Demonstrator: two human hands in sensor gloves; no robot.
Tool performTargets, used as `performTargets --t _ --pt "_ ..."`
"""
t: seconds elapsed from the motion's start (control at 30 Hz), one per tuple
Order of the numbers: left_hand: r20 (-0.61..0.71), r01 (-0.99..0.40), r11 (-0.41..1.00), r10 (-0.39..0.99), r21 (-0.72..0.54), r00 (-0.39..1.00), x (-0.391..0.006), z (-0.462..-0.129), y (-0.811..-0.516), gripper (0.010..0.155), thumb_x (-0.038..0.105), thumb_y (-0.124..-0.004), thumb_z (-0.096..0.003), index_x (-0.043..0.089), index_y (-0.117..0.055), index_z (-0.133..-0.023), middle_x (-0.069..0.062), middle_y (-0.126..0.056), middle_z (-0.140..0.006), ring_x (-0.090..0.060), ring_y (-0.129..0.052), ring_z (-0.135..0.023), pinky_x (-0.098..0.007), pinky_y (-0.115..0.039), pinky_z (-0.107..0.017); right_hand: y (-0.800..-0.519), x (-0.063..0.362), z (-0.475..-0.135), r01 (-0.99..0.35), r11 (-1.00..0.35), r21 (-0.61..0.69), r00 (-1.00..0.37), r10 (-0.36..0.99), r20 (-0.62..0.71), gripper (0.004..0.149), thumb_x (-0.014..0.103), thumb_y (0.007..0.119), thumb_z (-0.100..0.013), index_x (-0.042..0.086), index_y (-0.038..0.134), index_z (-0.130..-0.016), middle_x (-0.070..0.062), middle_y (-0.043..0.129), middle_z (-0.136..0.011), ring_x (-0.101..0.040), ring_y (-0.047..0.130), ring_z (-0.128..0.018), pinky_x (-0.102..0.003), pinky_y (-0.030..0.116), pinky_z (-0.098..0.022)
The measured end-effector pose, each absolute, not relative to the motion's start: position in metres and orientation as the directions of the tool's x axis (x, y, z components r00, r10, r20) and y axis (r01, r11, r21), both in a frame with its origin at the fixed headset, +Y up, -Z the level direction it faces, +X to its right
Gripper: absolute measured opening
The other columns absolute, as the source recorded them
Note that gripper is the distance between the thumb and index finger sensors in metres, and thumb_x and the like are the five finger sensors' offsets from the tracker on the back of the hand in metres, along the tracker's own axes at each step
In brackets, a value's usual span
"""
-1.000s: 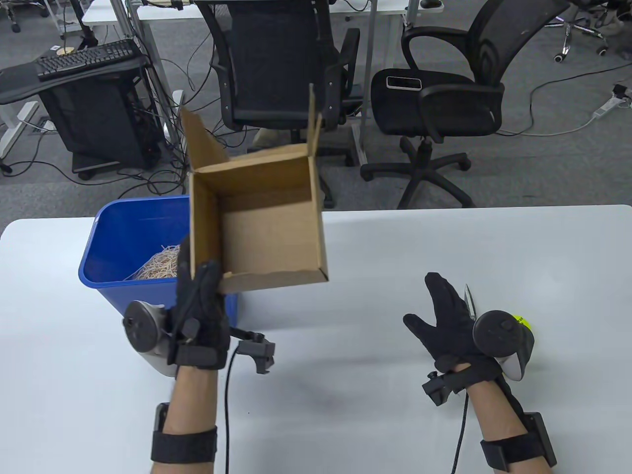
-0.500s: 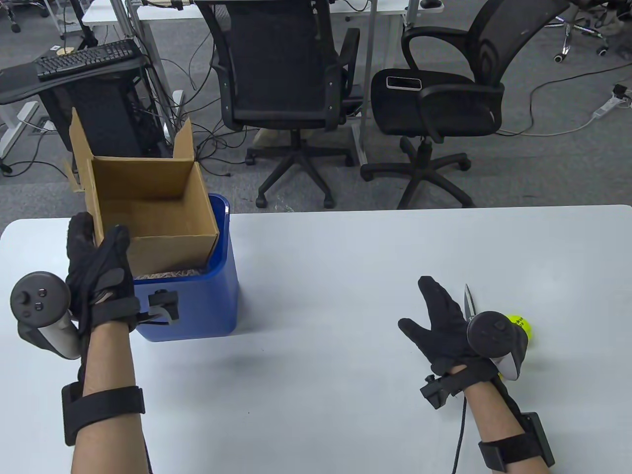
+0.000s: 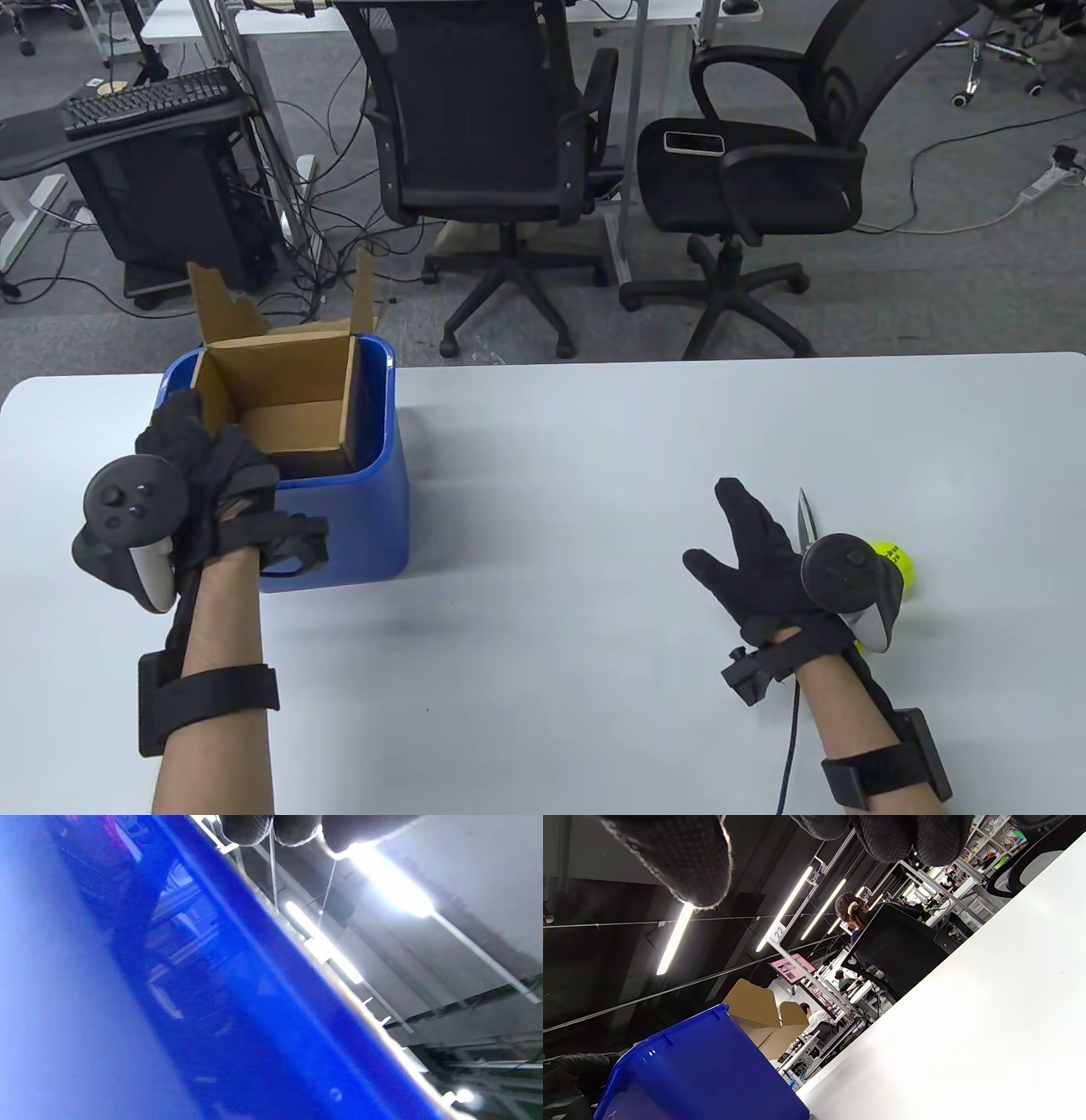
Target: Cut the packaging cotton rope with scissors
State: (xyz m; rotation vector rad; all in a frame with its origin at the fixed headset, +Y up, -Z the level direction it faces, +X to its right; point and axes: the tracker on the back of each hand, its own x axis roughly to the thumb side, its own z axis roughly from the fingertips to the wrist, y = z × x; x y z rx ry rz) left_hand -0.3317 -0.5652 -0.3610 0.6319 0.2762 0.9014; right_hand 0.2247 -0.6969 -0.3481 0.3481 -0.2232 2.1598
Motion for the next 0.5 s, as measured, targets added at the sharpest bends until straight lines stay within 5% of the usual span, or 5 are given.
performTargets --t 0.2,0.27,0.4,0.5 --pt "0.407 -0.743 0.466 0.632 0.480 0.660 -0.264 -0.343 -0.537 0.072 0.047 -0.069 -0.0579 0.014 -0.035 -0.112 -0.026 -0.038 -0.112 -0.055 -0.030 -0.103 -0.072 -0.023 -0.065 -0.695 0.223 -0.348 -0.821 -0.569 -0.032 -0.543 0.763 0.350 0.089 0.051 0.082 -0.047 0.006 0.042 -0.113 -0.035 0.049 -0.113 -0.063 0.054 -0.093 -0.084 0.044 -0.058" --pt "0.510 -0.788 0.510 0.602 0.345 0.614 -0.228 -0.336 -0.537 0.075 0.053 -0.067 -0.0586 0.020 -0.030 -0.115 -0.023 -0.038 -0.115 -0.053 -0.043 -0.104 -0.075 -0.040 -0.066 -0.692 0.222 -0.346 -0.821 -0.570 -0.035 -0.542 0.758 0.363 0.089 0.051 0.082 -0.047 0.006 0.042 -0.113 -0.035 0.049 -0.113 -0.063 0.054 -0.093 -0.084 0.044 -0.058" --pt "0.622 -0.860 0.505 0.650 0.075 0.436 -0.163 -0.331 -0.570 0.077 0.052 -0.069 -0.0580 0.022 -0.028 -0.115 -0.024 -0.036 -0.115 -0.055 -0.044 -0.104 -0.076 -0.041 -0.066 -0.687 0.220 -0.343 -0.820 -0.571 -0.041 -0.541 0.748 0.385 0.090 0.052 0.082 -0.047 0.006 0.042 -0.113 -0.035 0.049 -0.113 -0.063 0.054 -0.093 -0.084 0.044 -0.057" --pt "0.614 -0.839 0.544 0.663 -0.004 0.427 -0.129 -0.330 -0.611 0.077 0.054 -0.068 -0.0582 0.023 -0.027 -0.116 -0.023 -0.037 -0.116 -0.054 -0.050 -0.103 -0.075 -0.046 -0.066 -0.684 0.216 -0.341 -0.819 -0.573 -0.037 -0.537 0.742 0.402 0.090 0.052 0.082 -0.047 0.006 0.042 -0.113 -0.035 0.049 -0.113 -0.063 0.055 -0.093 -0.084 0.044 -0.057"
